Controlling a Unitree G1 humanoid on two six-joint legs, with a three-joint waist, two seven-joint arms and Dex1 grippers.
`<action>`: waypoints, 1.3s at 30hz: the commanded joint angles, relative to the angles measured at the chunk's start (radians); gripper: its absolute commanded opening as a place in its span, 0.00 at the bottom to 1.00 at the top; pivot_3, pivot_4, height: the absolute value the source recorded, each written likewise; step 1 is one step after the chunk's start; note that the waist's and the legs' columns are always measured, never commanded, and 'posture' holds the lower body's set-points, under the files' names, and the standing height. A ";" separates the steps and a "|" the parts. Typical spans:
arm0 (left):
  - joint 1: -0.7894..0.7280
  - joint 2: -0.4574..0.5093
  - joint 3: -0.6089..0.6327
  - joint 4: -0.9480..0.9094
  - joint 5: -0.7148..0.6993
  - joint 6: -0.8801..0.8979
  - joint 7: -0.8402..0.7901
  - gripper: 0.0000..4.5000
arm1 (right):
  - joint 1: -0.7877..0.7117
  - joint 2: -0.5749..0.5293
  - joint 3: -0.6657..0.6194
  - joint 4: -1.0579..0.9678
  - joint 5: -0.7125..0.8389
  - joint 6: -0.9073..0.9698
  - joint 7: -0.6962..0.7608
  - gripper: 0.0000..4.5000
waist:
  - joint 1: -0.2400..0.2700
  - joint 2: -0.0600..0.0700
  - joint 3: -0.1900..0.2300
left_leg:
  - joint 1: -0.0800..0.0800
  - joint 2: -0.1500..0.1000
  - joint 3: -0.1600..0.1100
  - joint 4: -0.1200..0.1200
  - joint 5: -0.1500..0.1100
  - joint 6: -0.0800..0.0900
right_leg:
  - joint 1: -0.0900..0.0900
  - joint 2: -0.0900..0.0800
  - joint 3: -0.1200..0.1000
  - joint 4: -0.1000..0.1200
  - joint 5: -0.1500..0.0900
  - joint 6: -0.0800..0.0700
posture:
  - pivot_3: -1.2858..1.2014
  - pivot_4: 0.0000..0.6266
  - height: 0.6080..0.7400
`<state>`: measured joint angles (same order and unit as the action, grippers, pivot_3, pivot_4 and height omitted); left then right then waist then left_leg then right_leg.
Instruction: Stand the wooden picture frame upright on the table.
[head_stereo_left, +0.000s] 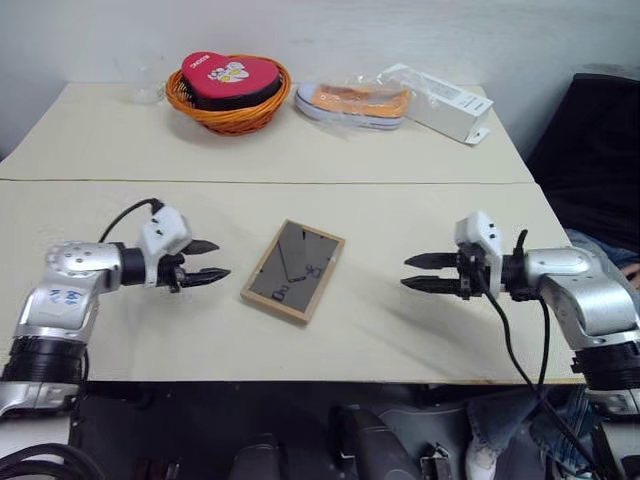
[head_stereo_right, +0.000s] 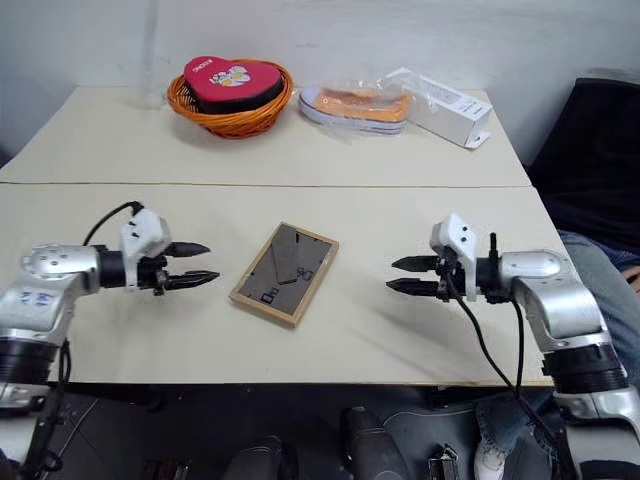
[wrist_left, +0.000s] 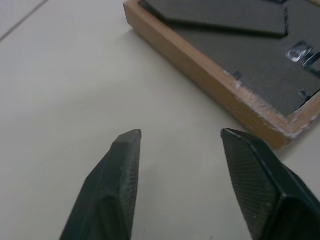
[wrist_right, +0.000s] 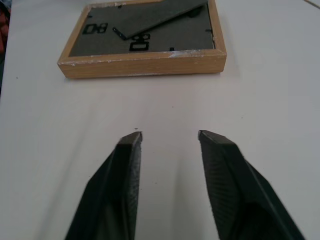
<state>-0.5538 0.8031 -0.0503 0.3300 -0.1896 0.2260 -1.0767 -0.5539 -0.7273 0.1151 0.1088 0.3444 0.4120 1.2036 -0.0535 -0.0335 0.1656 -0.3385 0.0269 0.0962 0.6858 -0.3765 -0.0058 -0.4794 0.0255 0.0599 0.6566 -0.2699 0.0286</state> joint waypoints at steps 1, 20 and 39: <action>-0.059 -0.037 -0.037 0.050 0.054 -0.061 0.008 0.30 | -0.054 0.045 0.046 0.051 -0.058 -0.064 -0.002 0.09 | 0.001 0.000 0.000 | 0.000 0.000 0.000 0.000 0.000 0.000 | 0.000 0.000 0.000 0.000 0.000 0.000 | 0.52 0.24 1.00; 0.133 -0.098 0.003 -0.367 -0.162 0.589 0.049 0.17 | -0.112 0.150 0.102 0.088 -0.174 -0.105 -0.060 0.00 | -0.003 0.000 0.000 | 0.001 0.000 -0.001 0.002 0.000 0.000 | 0.000 0.000 0.000 0.004 0.000 0.000 | 0.52 0.24 1.00; 0.014 -0.267 0.096 -0.319 -0.424 1.286 0.279 0.99 | -0.057 0.162 0.230 0.001 -0.333 -0.184 -0.069 0.00 | -0.002 0.001 -0.003 | 0.003 0.000 -0.002 0.004 0.001 -0.003 | 0.002 0.000 0.000 0.005 0.000 0.000 | 0.52 0.24 1.00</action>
<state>-0.5645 0.5591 0.1059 0.0073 -0.6038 1.4708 -0.8185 -0.6056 -0.5769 0.3304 0.1384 0.0156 0.2262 1.1411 -0.0553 -0.0326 0.1631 -0.3349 0.0269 0.0942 0.6895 -0.3751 -0.0092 -0.4767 0.0253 0.0596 0.6613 -0.2699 0.0284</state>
